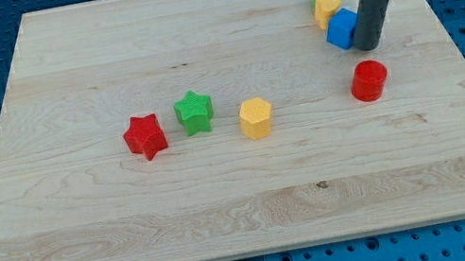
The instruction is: Move the red circle below the blue cube
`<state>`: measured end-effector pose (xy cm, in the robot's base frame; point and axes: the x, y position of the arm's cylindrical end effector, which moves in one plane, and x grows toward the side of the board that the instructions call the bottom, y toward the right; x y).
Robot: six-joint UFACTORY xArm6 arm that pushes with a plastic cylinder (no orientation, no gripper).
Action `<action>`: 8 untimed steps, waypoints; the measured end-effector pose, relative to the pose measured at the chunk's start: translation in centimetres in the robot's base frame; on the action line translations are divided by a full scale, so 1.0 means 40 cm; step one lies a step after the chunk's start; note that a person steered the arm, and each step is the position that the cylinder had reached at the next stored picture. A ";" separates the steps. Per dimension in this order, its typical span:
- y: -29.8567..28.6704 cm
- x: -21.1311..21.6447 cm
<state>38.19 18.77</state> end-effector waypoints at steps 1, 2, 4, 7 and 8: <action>-0.003 -0.008; -0.009 0.016; 0.027 0.145; 0.101 0.356; 0.084 0.426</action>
<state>55.23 22.13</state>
